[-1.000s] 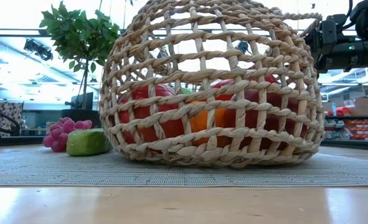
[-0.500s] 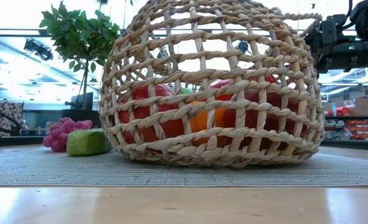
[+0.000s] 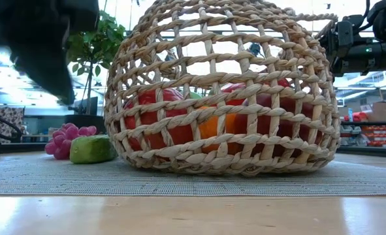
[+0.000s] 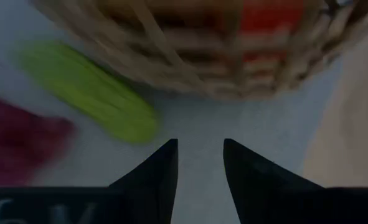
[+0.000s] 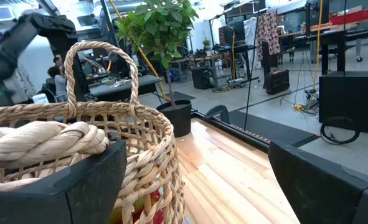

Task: Build produce basket
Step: Put the green cucumber into the brown basket

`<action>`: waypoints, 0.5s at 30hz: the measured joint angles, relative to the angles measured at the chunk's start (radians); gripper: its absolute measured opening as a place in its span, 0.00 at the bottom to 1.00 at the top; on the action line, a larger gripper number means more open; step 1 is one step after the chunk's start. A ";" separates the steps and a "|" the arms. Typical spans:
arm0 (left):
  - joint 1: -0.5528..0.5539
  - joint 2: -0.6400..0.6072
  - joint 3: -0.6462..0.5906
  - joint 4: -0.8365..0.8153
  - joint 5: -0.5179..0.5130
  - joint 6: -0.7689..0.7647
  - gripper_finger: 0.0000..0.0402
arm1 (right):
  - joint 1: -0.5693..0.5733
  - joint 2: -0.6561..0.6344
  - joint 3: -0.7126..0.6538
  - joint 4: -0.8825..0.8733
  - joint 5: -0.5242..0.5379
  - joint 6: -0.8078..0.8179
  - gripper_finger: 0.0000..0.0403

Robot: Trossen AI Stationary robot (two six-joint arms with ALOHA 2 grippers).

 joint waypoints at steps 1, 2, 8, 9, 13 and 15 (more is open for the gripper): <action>0.001 0.008 -0.035 0.070 0.022 -0.025 0.33 | 0.000 0.000 0.000 0.000 0.000 0.000 0.98; 0.001 0.013 -0.065 0.109 0.038 -0.055 0.33 | 0.000 0.000 0.000 0.001 0.000 0.000 0.98; 0.002 0.064 -0.071 0.083 0.066 -0.162 0.35 | 0.000 0.000 0.000 -0.006 0.000 0.000 0.98; 0.006 0.074 -0.047 0.056 0.066 -0.162 0.35 | 0.000 0.001 0.000 -0.006 0.000 0.000 0.98; 0.011 0.135 0.089 -0.166 -0.011 -0.143 0.32 | 0.000 0.003 0.000 0.000 -0.001 0.000 0.98; 0.008 0.177 0.152 -0.276 -0.088 -0.143 0.30 | 0.000 0.003 0.000 0.000 0.000 0.000 0.98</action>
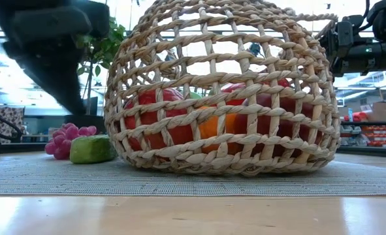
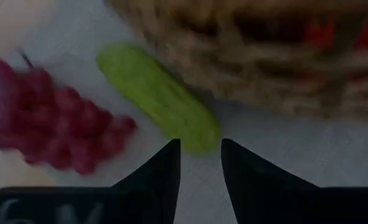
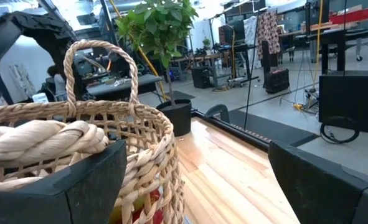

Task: Build produce basket
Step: Put the green cucumber into the brown basket

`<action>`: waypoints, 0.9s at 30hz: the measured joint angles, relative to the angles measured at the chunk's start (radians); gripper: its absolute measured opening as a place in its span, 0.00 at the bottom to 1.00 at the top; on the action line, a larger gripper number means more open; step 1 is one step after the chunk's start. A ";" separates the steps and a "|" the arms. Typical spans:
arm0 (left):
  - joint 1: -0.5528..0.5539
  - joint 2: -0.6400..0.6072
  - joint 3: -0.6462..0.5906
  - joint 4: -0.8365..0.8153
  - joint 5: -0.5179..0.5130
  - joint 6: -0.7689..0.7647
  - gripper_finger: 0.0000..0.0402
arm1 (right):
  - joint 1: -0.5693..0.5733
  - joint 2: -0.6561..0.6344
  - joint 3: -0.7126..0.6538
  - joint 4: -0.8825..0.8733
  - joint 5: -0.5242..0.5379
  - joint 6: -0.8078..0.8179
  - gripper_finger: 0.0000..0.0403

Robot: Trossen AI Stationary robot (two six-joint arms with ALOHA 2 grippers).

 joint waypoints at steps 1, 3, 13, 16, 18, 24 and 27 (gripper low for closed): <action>-0.002 0.020 0.023 -0.023 -0.028 0.000 0.30 | 0.000 0.000 0.000 0.000 0.000 0.000 0.98; -0.001 0.049 0.048 -0.034 -0.041 0.004 0.30 | 0.000 0.000 0.000 0.000 0.000 0.000 0.98; 0.002 0.076 0.054 -0.015 -0.050 -0.095 0.62 | 0.000 0.000 0.000 0.000 0.000 0.000 0.98; 0.003 0.076 0.030 0.009 -0.052 -0.096 0.74 | 0.000 0.000 0.000 0.001 0.000 0.000 0.98; 0.005 0.076 -0.003 0.015 -0.059 -0.115 0.79 | 0.000 0.000 0.000 0.000 0.000 0.000 0.98; 0.005 0.076 -0.109 0.104 -0.115 -0.195 0.81 | 0.000 0.000 0.000 0.000 0.000 0.000 0.98; 0.006 0.076 -0.156 0.207 -0.138 -0.187 0.79 | 0.000 0.000 0.000 0.000 0.000 0.000 0.98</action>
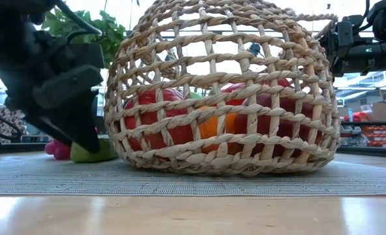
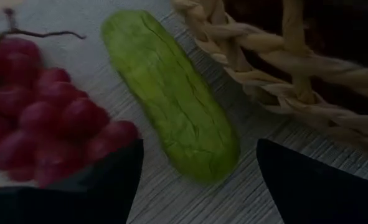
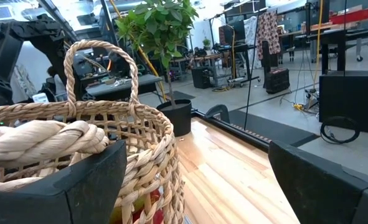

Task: Build produce basket
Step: Put the green cucumber into the brown basket

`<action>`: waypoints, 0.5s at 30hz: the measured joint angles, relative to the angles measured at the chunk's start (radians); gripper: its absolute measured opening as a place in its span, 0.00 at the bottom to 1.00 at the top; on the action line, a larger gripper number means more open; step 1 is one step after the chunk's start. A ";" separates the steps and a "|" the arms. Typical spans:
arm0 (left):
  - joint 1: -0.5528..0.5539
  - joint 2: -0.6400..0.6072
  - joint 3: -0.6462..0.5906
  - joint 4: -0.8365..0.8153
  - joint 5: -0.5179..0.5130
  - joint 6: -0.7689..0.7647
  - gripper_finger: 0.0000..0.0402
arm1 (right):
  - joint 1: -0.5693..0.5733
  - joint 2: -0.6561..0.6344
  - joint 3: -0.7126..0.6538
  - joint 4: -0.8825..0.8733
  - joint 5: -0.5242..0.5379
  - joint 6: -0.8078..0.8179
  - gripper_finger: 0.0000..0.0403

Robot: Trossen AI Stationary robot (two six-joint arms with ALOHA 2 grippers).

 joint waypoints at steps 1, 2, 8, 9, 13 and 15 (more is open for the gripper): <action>0.001 0.000 -0.014 0.027 -0.002 0.008 0.78 | 0.000 0.000 0.000 0.000 0.000 0.000 0.98; 0.001 0.000 -0.025 0.041 -0.003 0.011 0.78 | 0.000 0.000 0.000 0.000 0.000 0.000 0.98; 0.001 0.000 -0.055 0.042 -0.024 -0.026 0.71 | 0.000 0.000 0.000 0.000 0.000 0.000 0.98; 0.002 0.000 -0.055 0.042 -0.033 -0.025 0.70 | 0.000 0.000 0.000 0.000 0.000 0.000 0.98; 0.012 0.000 -0.055 0.042 -0.039 -0.024 0.64 | 0.000 0.000 0.000 0.000 0.000 0.000 0.98; 0.012 0.000 -0.055 0.042 -0.039 -0.024 0.60 | 0.000 0.000 0.000 0.000 0.000 0.000 0.98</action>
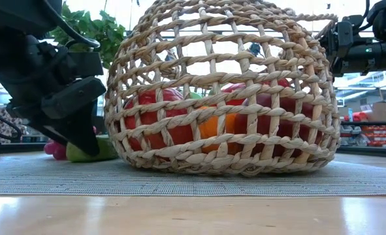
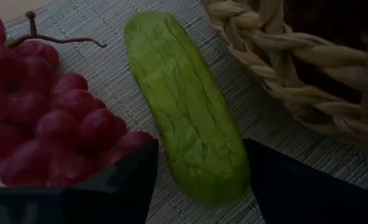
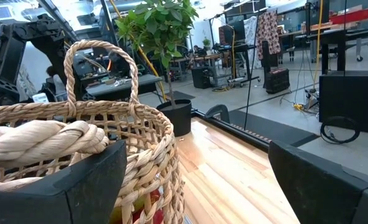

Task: Build produce basket
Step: Put the green cucumber into the brown basket

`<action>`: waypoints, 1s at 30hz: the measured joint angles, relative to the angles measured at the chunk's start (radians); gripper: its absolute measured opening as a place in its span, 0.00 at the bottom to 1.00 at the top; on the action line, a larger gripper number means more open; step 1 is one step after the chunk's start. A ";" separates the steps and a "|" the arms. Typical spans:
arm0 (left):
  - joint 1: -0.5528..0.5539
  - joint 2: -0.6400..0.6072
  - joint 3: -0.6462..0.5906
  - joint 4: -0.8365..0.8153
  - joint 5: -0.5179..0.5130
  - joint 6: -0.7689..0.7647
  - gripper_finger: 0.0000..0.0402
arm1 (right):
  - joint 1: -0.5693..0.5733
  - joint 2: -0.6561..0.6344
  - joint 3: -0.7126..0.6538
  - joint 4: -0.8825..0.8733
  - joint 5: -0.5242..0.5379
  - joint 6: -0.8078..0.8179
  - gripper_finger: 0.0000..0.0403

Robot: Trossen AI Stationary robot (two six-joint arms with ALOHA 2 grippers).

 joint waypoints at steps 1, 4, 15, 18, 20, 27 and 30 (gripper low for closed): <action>0.000 0.000 0.000 0.000 0.000 0.000 0.58 | 0.000 0.000 0.000 0.000 0.000 0.000 0.98; 0.000 0.000 0.000 -0.004 0.000 -0.001 0.50 | 0.000 0.000 0.000 0.000 0.000 0.000 0.98; -0.006 -0.090 0.152 -0.357 0.047 0.005 0.37 | 0.000 0.000 0.000 0.000 0.000 0.000 0.98; -0.016 -0.122 0.253 -0.517 0.121 0.029 0.39 | 0.000 0.000 0.000 0.000 0.000 0.000 0.98; -0.022 -0.139 0.319 -0.607 0.167 0.035 0.39 | 0.000 0.000 0.000 0.000 0.000 0.000 0.98; -0.035 -0.204 0.511 -0.705 0.271 0.132 0.39 | 0.000 0.000 0.000 0.000 0.000 0.000 0.98; -0.038 -0.219 0.560 -0.705 0.337 0.161 0.39 | 0.000 0.000 0.000 0.000 0.000 0.000 0.98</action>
